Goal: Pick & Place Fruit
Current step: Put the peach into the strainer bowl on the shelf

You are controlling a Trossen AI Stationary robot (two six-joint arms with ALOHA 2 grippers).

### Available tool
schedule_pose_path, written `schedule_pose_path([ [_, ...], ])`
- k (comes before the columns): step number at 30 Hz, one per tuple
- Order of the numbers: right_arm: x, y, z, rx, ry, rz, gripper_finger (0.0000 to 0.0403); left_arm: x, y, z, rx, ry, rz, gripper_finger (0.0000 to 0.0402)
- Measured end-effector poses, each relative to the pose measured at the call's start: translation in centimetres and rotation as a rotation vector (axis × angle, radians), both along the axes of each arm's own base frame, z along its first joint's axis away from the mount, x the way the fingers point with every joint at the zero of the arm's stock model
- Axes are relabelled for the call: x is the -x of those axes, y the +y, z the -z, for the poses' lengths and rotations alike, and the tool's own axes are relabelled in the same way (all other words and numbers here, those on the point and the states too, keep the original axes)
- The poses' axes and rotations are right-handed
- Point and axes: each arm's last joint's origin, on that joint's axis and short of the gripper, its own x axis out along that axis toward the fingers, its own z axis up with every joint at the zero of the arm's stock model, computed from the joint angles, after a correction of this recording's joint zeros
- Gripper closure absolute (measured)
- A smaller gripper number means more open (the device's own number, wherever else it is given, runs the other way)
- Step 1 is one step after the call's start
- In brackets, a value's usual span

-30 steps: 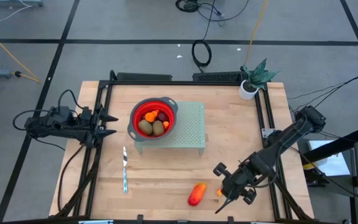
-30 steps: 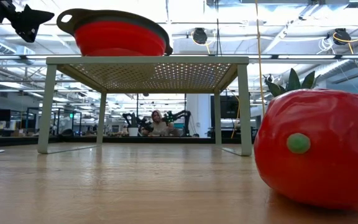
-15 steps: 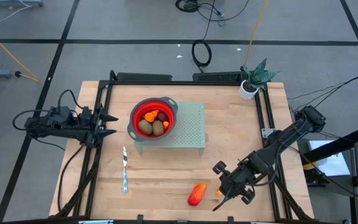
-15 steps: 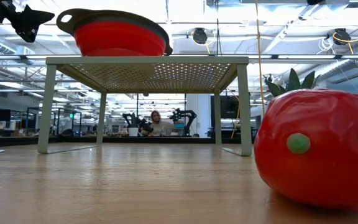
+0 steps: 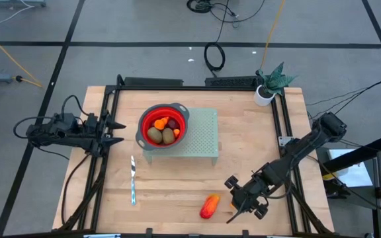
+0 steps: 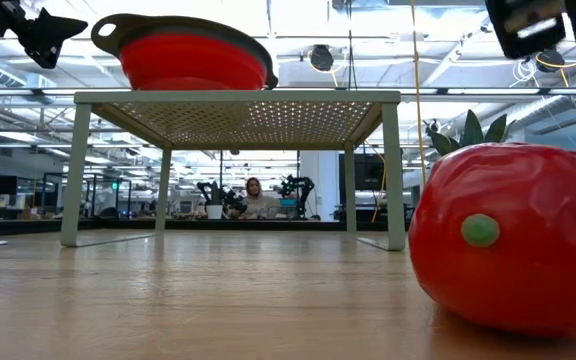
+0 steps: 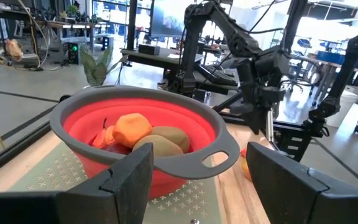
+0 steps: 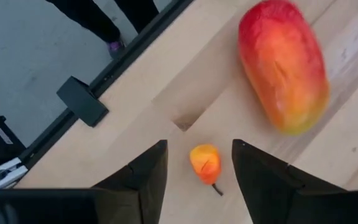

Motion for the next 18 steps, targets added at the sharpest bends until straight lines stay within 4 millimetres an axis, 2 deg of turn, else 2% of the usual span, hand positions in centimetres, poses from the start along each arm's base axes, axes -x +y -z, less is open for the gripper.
schedule_pose_path([
  [18,1.2,-0.9,5.1,-0.079,-0.065,0.033,0.0223,0.0,0.0,0.0,0.021,0.001,-0.001,0.0144],
])
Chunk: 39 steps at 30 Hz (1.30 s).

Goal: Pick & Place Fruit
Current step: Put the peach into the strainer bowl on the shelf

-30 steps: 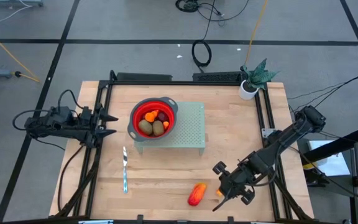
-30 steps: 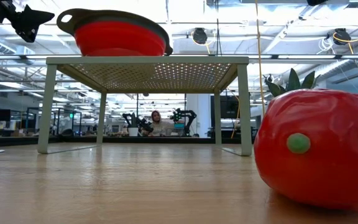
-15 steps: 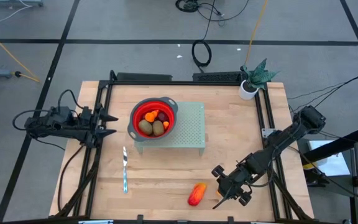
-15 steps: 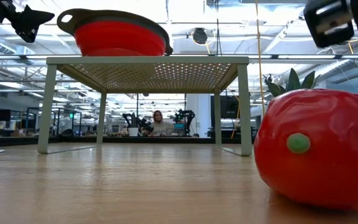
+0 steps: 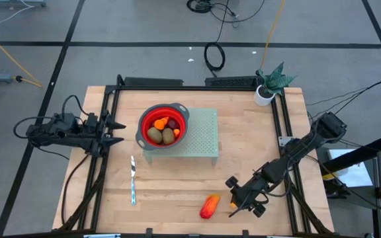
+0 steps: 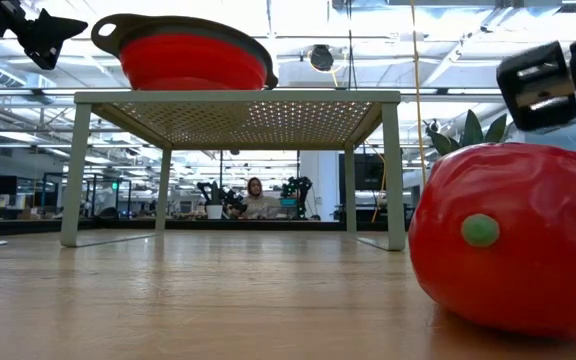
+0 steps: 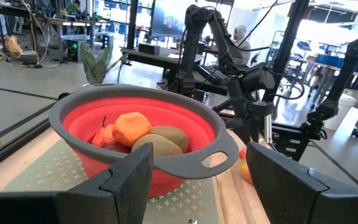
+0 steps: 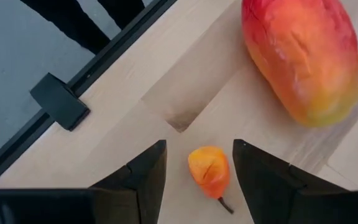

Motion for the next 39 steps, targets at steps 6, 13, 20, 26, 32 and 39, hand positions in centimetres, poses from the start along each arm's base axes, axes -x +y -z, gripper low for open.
schedule_pose_path([
  [6,0.3,-0.3,1.0,-0.026,-0.027,0.005,0.0220,0.0,0.0,0.0,0.000,0.000,0.001,0.0144],
  [13,0.6,-0.5,1.7,-0.039,-0.051,0.000,0.0221,0.0,0.0,0.0,0.000,0.000,0.000,0.0144],
  [20,1.0,-1.1,2.6,-0.030,-0.071,0.028,0.0218,0.0,0.0,0.0,0.000,0.000,0.001,0.0144],
  [26,0.9,-1.4,2.7,-0.018,-0.090,0.008,0.0218,0.0,0.0,0.0,0.000,0.000,0.001,0.0144],
  [32,0.7,-1.2,3.1,-0.022,-0.085,-0.002,0.0218,0.0,0.0,0.0,0.000,0.000,0.000,0.0144],
  [39,-0.1,-0.5,4.9,-0.053,-0.088,0.001,0.0218,0.0,0.0,0.0,0.001,0.000,0.000,0.0144],
])
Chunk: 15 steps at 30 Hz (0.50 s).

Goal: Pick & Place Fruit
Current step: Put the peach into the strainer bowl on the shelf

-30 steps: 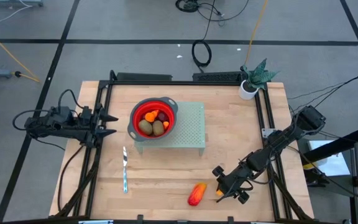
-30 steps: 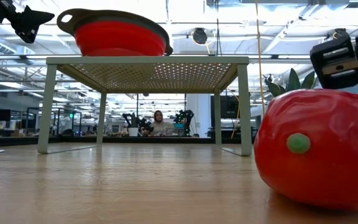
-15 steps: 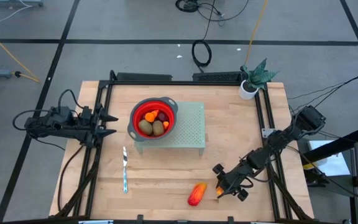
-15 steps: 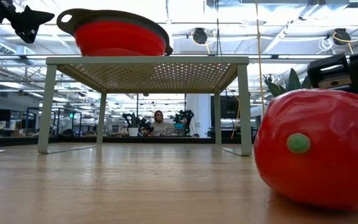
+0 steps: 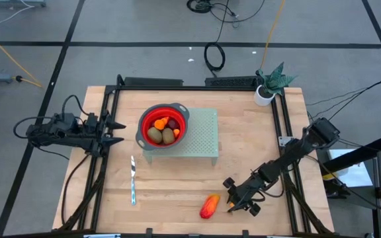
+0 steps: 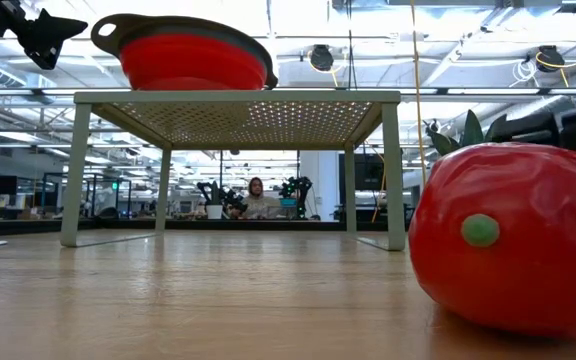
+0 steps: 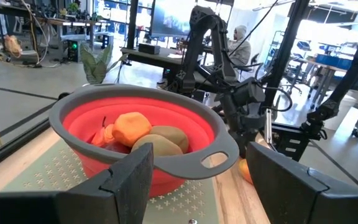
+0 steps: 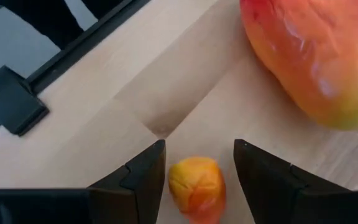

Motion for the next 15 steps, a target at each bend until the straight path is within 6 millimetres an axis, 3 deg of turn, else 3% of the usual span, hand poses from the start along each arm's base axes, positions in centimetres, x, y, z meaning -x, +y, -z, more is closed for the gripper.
schedule_pose_path([
  [15,0.23,-0.13,0.37,0.005,0.063,0.031,0.0222,0.00,0.00,0.00,0.000,0.000,0.000,0.0144],
])
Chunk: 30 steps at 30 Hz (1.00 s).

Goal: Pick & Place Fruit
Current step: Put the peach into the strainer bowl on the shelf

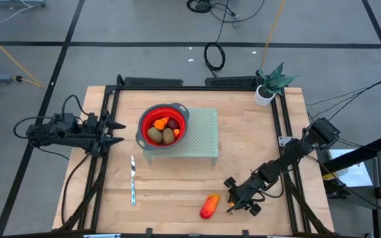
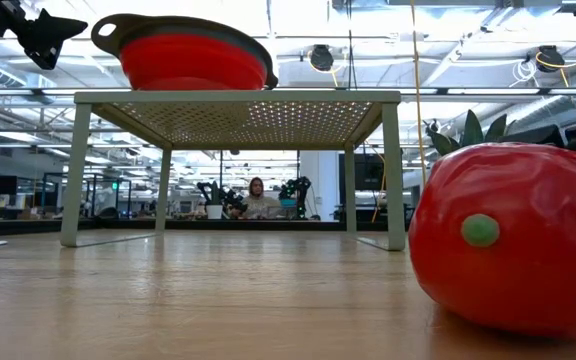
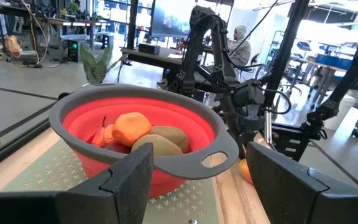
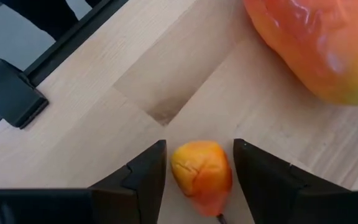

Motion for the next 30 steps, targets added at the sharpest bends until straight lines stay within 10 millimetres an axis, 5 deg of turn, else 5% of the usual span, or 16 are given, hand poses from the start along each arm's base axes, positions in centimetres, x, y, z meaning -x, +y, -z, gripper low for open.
schedule_pose_path([
  [16,0.3,-0.2,-0.4,0.003,0.013,0.006,0.0302,0.0,0.0,-0.2,0.007,-0.015,-0.001,0.0144],
  [30,0.9,-2.6,-9.6,-0.192,-0.318,0.229,0.0303,0.0,0.0,-0.9,0.012,-0.092,-0.002,0.0144],
])
